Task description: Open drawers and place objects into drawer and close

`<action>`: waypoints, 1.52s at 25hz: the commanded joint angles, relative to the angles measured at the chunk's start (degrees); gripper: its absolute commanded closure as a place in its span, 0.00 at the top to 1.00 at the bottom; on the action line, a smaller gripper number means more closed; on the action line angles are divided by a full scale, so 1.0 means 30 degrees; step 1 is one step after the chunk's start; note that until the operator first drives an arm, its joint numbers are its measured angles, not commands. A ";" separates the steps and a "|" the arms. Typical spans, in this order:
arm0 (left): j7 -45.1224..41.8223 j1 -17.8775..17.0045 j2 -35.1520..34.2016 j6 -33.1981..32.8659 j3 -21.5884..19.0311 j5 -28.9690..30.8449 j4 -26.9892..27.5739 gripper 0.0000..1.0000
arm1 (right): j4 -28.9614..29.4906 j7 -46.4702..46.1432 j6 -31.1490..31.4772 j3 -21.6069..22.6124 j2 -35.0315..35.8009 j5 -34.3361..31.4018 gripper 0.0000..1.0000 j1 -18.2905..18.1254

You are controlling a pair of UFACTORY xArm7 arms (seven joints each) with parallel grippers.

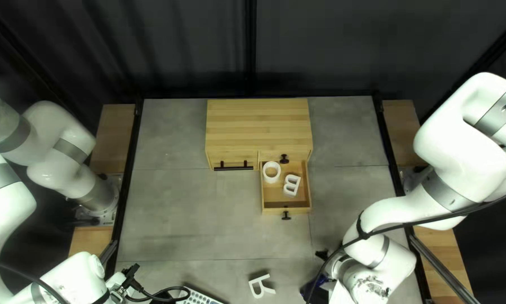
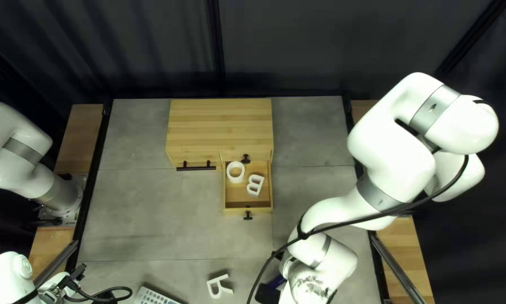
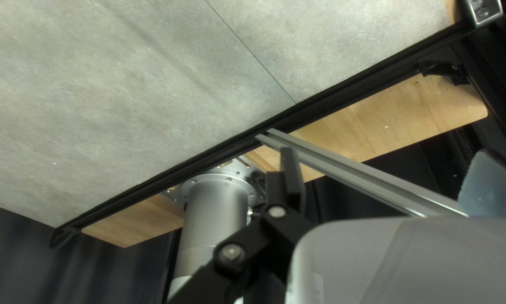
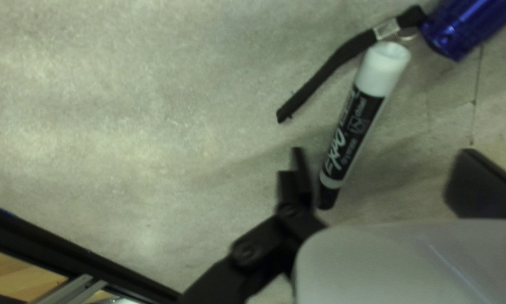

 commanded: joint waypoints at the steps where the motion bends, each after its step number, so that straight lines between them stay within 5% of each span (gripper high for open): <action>1: 0.0000 0.0000 0.0000 0.0000 0.0000 0.0000 0.0000 1.00 | -0.0269 0.0176 -0.0492 -0.0045 0.0000 -0.0135 0.47 -0.0012; 3: 0.0000 0.0000 0.0000 0.0000 0.0000 0.0000 0.0000 1.00 | -0.0366 0.0251 -0.0757 -0.0084 0.0021 -0.0231 0.10 -0.0021; 5: 0.0000 0.0000 0.0000 0.0000 0.0000 0.0000 0.0000 1.00 | -0.0423 0.0274 -0.0906 -0.0102 0.0032 -0.0287 0.03 -0.0029; 15: 0.0000 0.0000 0.0000 0.0000 0.0000 0.0000 0.0000 1.00 | -0.0621 0.0077 -0.1286 -0.0058 -0.0164 -0.0267 0.00 -0.0113; 26: 0.0000 0.0000 0.0000 0.0000 0.0000 0.0000 0.0000 1.00 | -0.0845 -0.4325 0.2584 -0.0288 -0.4724 0.1565 0.00 -0.0953; 28: 0.0000 0.0000 0.0000 0.0000 0.0000 0.0000 0.0000 1.00 | -0.0691 -0.4890 0.2768 -0.0378 -0.4730 0.1659 0.19 -0.1072; 29: 0.0000 0.0000 0.0000 0.0000 0.0000 0.0000 0.0000 1.00 | -0.0658 -0.4980 0.2767 -0.0394 -0.4693 0.1682 1.00 -0.1090; 38: 0.0000 0.0000 0.0000 0.0000 0.0000 0.0000 0.0000 1.00 | -0.1552 -0.4120 -0.0411 0.0071 -0.3615 0.2033 1.00 -0.0673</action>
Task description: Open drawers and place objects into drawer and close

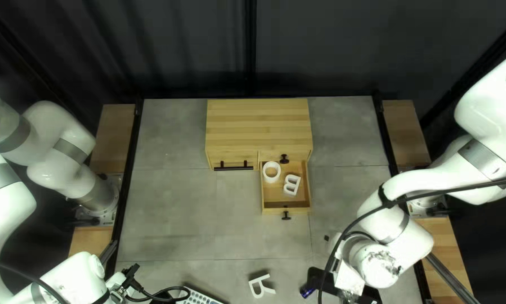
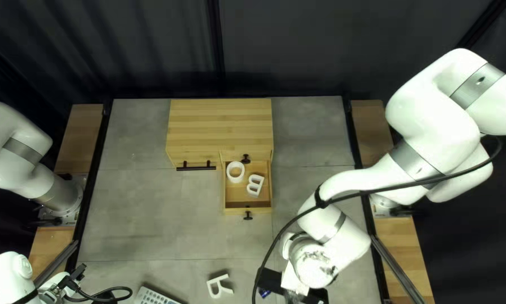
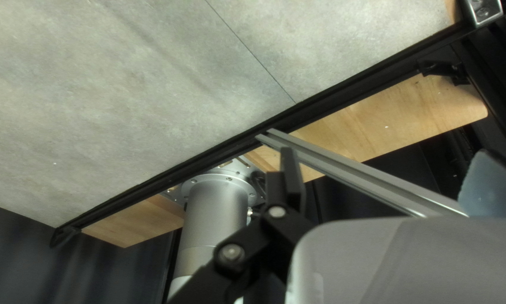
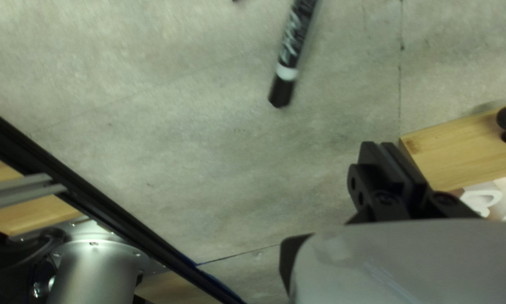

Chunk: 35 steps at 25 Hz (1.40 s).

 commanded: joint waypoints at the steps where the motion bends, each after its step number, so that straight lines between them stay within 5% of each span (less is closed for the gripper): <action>1: 0.0000 0.0000 0.0000 0.0000 0.0000 0.0000 0.0000 1.00 | -0.0687 -0.0070 -0.1824 0.0321 0.0279 0.0441 1.00 0.0198; 16: 0.0000 0.0000 0.0000 0.0000 0.0000 0.0000 0.0000 1.00 | -0.1763 0.1347 -0.5951 -0.0135 0.1907 0.1037 1.00 -0.0176; 22: 0.0000 0.0000 0.0000 0.0000 0.0000 0.0000 0.0000 1.00 | -0.2127 0.1703 -0.6852 -0.0322 0.2315 0.0677 0.90 -0.0180; 24: 0.0000 0.0000 0.0000 0.0000 0.0000 0.0000 0.0000 1.00 | -0.2207 0.1741 -0.7052 -0.0360 0.2391 0.0619 0.83 -0.0191; 26: 0.0000 0.0000 0.0000 0.0000 0.0000 0.0000 0.0000 1.00 | -0.2217 0.1755 -0.7130 -0.0373 0.2441 0.0602 0.62 -0.0190; 27: 0.0000 0.0000 0.0000 0.0000 0.0000 0.0000 0.0000 1.00 | -0.2203 0.1742 -0.7124 -0.0372 0.2455 0.0612 0.24 -0.0194; 28: 0.0000 0.0000 0.0000 0.0000 0.0000 0.0000 0.0000 1.00 | -0.2207 0.1766 -0.7173 -0.0379 0.2489 0.0594 0.05 -0.0187; 35: 0.0000 0.0000 0.0000 0.0000 0.0000 0.0000 0.0000 1.00 | -0.2311 0.1852 -0.7217 -0.0380 0.2499 0.0479 0.00 -0.0133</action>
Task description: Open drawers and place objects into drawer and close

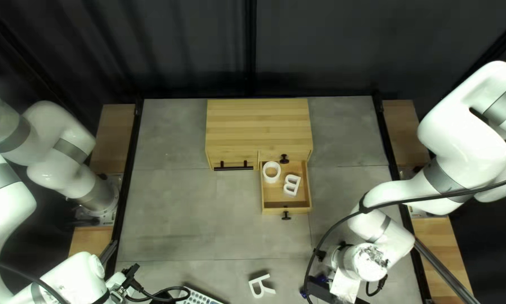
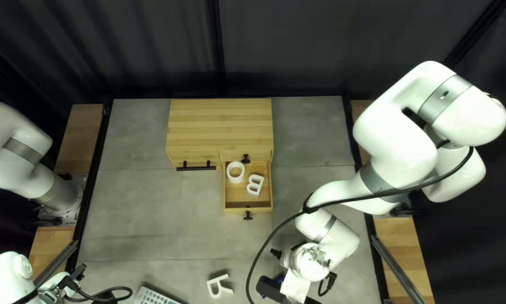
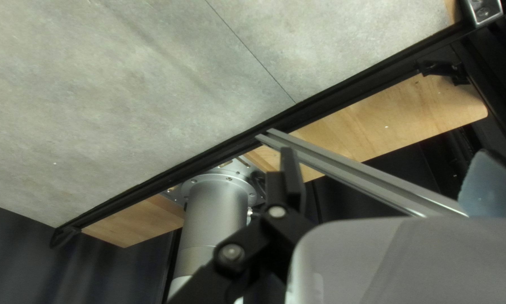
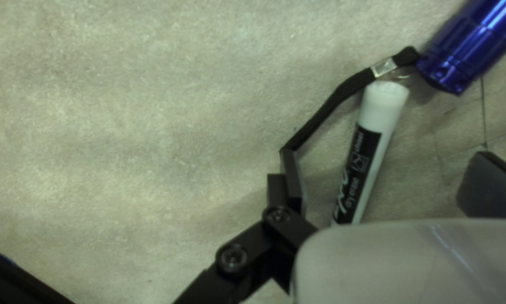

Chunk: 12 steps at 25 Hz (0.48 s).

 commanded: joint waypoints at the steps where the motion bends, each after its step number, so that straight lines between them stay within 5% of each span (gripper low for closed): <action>1: 0.0000 0.0000 0.0000 0.0000 0.0000 0.0000 0.0000 1.00 | -0.0048 -0.0009 0.0019 0.0010 -0.0011 -0.0025 0.00 0.0016; 7: 0.0000 0.0000 0.0000 0.0000 0.0000 0.0000 0.0000 1.00 | -0.0486 -0.0986 0.1197 0.0201 -0.1544 0.0890 0.00 -0.0226; 12: 0.0000 0.0000 0.0000 0.0000 0.0000 0.0000 0.0000 1.00 | -0.0266 -0.3302 0.4930 -0.0305 -0.4587 0.2052 0.00 -0.0611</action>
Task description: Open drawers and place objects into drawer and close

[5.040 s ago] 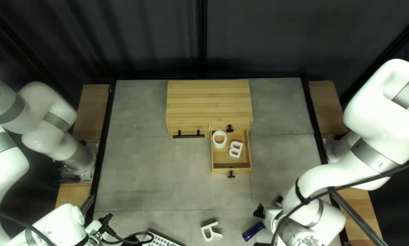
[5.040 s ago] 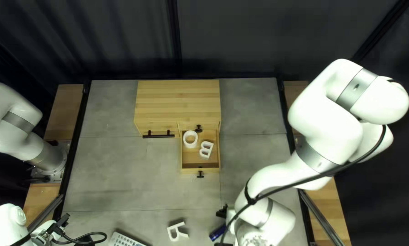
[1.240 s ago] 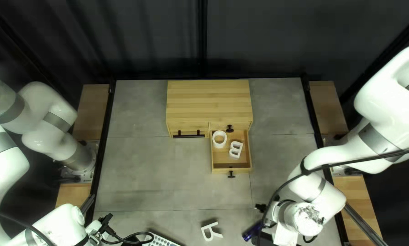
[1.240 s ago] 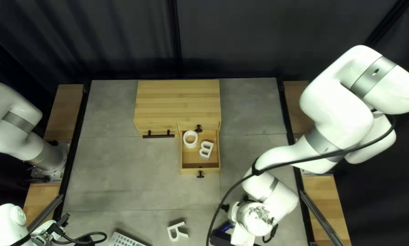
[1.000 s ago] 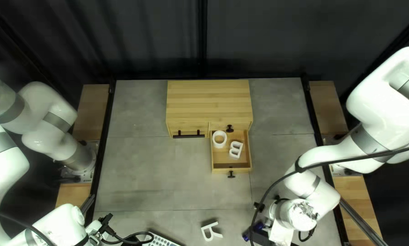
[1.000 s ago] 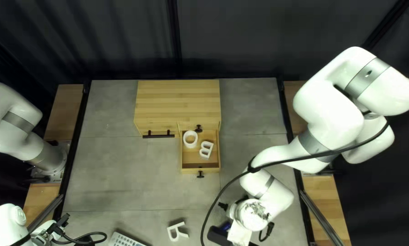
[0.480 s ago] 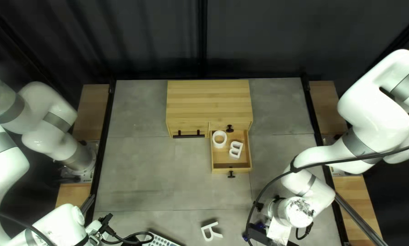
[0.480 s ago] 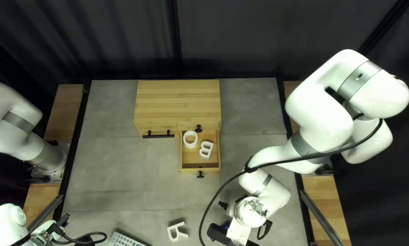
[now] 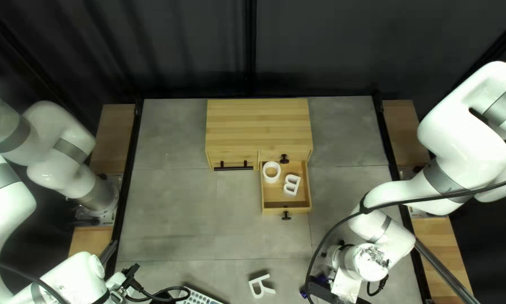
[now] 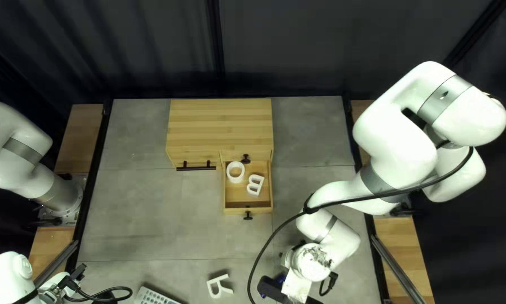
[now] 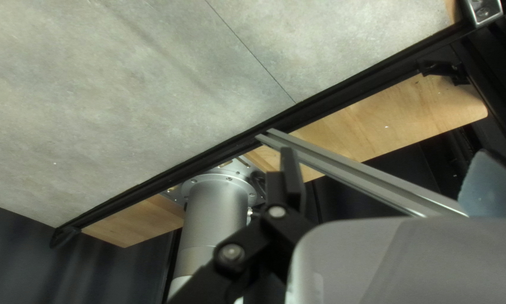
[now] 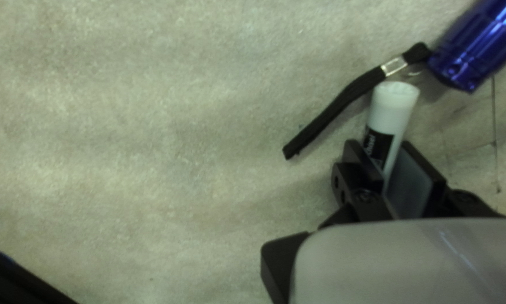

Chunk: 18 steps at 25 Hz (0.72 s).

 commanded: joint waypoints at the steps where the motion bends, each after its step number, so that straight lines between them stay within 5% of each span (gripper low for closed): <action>1: 0.0000 0.0000 0.0000 0.0000 0.0000 0.0000 0.0000 1.00 | 0.0584 -0.2100 0.3466 -0.0615 -0.2357 0.0553 0.00 -0.0472; 11: 0.0000 0.0000 0.0000 0.0000 0.0000 0.0000 0.0000 1.00 | 0.2680 -0.4327 0.5841 -0.2231 -0.2542 -0.2517 0.00 -0.2226; 18: 0.0000 0.0000 0.0000 0.0000 0.0000 0.0000 0.0000 1.00 | 0.4439 -0.5639 0.4953 -0.2689 -0.1043 -0.4633 0.00 -0.2696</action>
